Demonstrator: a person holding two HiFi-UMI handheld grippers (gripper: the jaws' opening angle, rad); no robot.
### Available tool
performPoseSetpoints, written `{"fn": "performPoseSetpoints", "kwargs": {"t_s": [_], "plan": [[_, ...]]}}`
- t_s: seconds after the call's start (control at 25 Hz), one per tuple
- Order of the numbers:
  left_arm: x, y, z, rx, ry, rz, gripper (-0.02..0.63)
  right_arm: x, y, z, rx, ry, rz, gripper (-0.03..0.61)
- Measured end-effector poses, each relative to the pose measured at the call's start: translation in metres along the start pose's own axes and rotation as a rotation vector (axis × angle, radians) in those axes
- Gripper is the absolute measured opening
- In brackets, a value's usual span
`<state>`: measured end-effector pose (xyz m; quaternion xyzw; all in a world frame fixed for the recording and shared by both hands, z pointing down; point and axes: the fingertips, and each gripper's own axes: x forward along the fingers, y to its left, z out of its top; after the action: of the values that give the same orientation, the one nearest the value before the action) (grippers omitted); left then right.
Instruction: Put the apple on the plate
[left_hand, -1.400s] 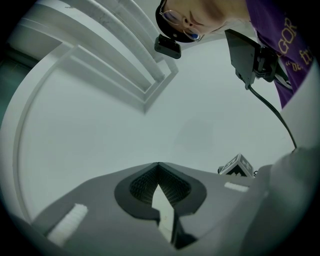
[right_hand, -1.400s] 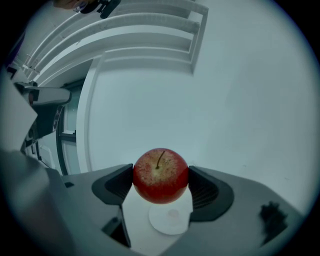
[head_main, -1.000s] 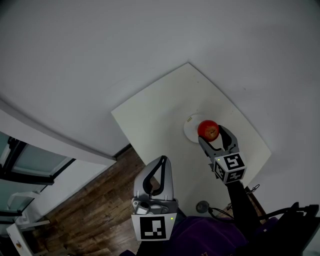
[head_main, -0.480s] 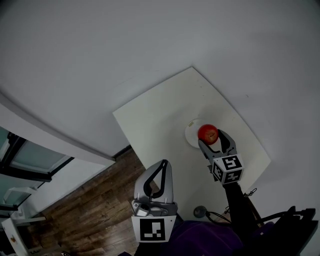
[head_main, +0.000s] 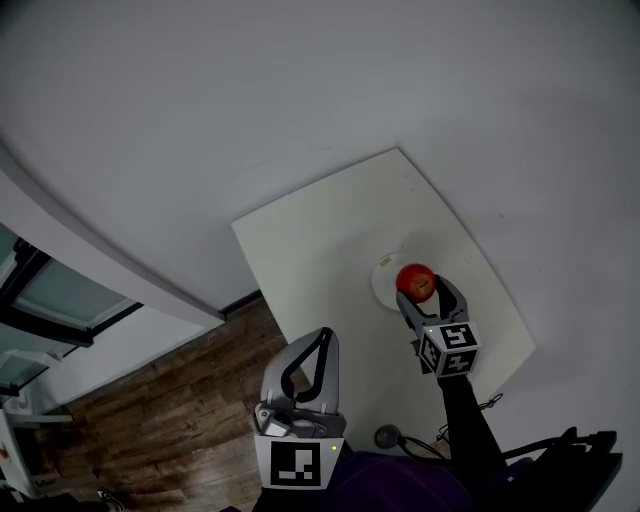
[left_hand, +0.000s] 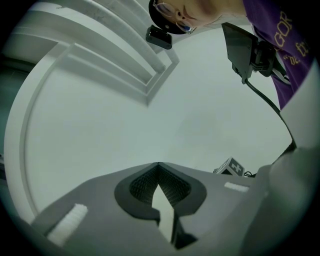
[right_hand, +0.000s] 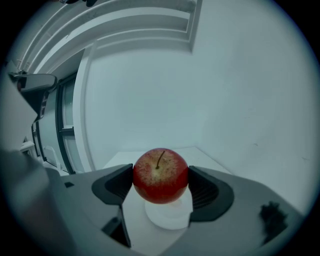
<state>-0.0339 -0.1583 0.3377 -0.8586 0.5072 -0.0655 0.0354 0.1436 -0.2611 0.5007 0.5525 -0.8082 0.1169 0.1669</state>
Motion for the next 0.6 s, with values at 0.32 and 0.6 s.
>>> {"fn": "performPoseSetpoints", "kwargs": {"t_s": [0.32,0.6], "plan": [[-0.001,-0.001,0.003,0.019,-0.007,-0.004,0.006,0.006,-0.004,-0.016,0.018,0.042,0.001,0.353],[-0.001,-0.003,-0.001,0.013,0.014,-0.008,0.006,0.008,-0.005,-0.024,0.026,0.061,0.003,0.353]]}}
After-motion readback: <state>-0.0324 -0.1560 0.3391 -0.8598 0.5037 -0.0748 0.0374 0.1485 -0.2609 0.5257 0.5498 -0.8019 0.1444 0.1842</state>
